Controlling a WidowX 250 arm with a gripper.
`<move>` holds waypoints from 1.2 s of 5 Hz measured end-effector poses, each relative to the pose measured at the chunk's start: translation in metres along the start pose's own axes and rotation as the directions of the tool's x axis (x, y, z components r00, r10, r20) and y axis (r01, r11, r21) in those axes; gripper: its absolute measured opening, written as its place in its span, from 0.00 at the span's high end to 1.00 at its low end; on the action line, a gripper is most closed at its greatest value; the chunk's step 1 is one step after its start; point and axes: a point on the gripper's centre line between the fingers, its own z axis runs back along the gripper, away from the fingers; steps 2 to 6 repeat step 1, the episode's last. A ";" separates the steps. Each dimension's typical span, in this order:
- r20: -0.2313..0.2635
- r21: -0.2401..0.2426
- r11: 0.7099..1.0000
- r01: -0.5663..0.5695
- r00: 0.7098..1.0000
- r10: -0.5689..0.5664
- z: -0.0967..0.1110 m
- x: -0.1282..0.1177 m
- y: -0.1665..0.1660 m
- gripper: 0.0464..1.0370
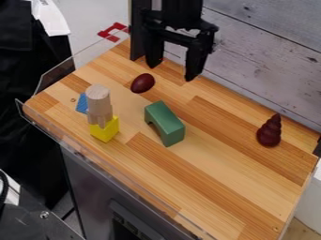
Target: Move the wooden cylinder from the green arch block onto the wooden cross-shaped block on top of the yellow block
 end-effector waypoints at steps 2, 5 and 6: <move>-0.023 0.015 0.999 -0.031 0.999 0.032 -0.011 -0.008 0.006 0.04; -0.023 0.015 0.999 -0.031 0.999 0.032 -0.011 -0.008 0.006 0.04; -0.023 0.015 0.999 -0.031 0.999 0.032 -0.011 -0.008 0.006 0.04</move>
